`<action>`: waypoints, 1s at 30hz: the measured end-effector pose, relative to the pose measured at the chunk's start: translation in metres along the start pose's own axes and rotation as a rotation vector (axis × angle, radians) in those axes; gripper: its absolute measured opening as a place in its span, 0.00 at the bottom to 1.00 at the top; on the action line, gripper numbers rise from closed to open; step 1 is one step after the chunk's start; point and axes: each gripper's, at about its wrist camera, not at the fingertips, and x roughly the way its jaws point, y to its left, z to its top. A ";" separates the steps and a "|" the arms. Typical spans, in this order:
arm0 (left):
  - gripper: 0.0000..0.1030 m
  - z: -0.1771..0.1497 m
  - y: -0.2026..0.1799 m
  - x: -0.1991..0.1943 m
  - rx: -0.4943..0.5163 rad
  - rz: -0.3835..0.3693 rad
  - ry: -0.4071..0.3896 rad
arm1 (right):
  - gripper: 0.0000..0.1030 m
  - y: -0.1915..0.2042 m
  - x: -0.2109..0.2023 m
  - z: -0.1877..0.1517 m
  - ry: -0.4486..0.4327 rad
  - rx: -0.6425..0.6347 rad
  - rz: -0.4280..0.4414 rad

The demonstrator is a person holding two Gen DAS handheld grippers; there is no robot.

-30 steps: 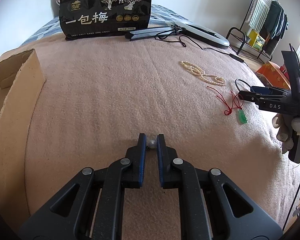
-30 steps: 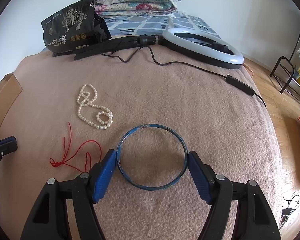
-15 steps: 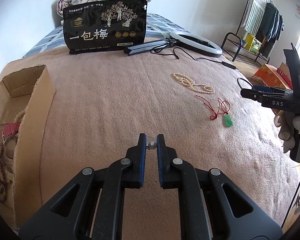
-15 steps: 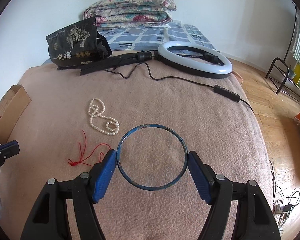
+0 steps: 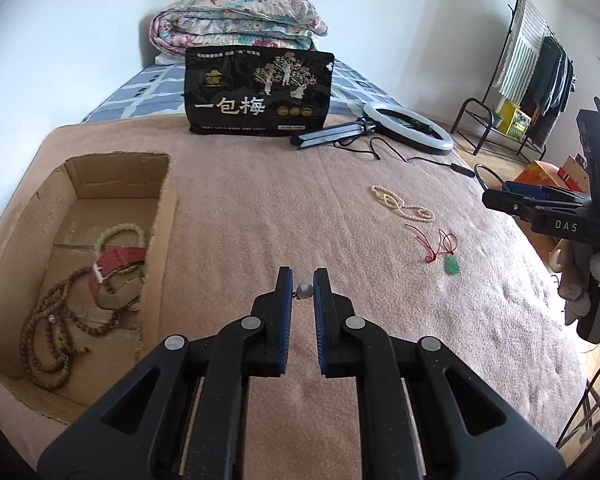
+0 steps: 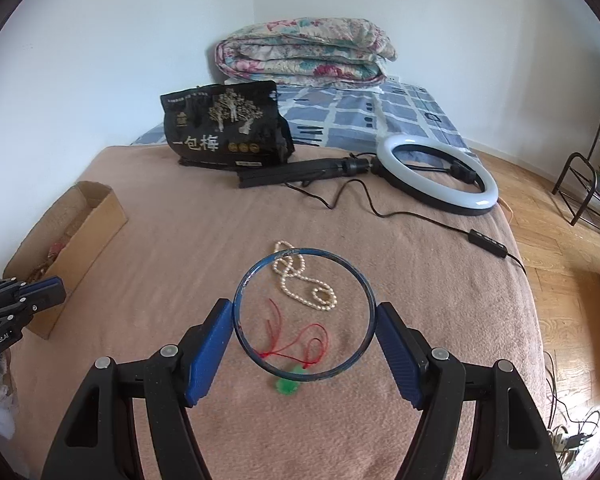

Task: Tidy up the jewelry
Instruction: 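Carry the pearl earring and blue bangle over the cardboard box with both tools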

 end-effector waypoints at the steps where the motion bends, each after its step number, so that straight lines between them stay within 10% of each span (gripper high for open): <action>1: 0.08 0.000 0.005 -0.005 -0.006 0.005 -0.007 | 0.72 0.007 -0.002 0.003 -0.003 -0.008 0.008; 30: 0.08 -0.026 0.127 -0.091 -0.088 0.149 -0.076 | 0.72 0.198 -0.005 0.043 -0.036 -0.191 0.193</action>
